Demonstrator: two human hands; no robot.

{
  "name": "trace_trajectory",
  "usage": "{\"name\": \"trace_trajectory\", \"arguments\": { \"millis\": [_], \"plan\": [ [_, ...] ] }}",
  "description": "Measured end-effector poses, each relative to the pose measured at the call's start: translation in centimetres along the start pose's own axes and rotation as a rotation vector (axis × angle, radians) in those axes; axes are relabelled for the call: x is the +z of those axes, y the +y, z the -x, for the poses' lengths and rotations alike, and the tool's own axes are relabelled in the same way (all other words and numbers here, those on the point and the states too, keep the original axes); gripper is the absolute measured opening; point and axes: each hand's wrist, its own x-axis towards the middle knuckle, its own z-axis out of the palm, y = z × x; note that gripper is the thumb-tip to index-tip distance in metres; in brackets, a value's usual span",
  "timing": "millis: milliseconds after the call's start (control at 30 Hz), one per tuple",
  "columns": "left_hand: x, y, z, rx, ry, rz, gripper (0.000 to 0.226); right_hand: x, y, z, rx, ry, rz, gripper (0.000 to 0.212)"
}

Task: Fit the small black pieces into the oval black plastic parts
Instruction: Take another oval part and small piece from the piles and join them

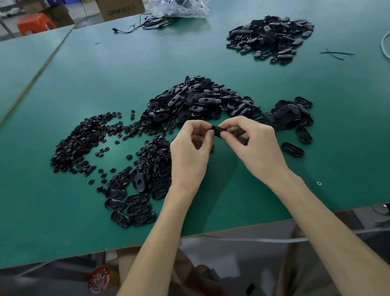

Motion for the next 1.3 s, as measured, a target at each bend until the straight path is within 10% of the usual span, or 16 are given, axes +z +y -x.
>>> {"name": "trace_trajectory", "arguments": {
  "millis": [1300],
  "plan": [
    [-0.42,0.53,-0.05,-0.014,0.02,0.086,0.022,-0.08,-0.12,0.11,0.072,-0.065,-0.18,0.015]
  ]
}}
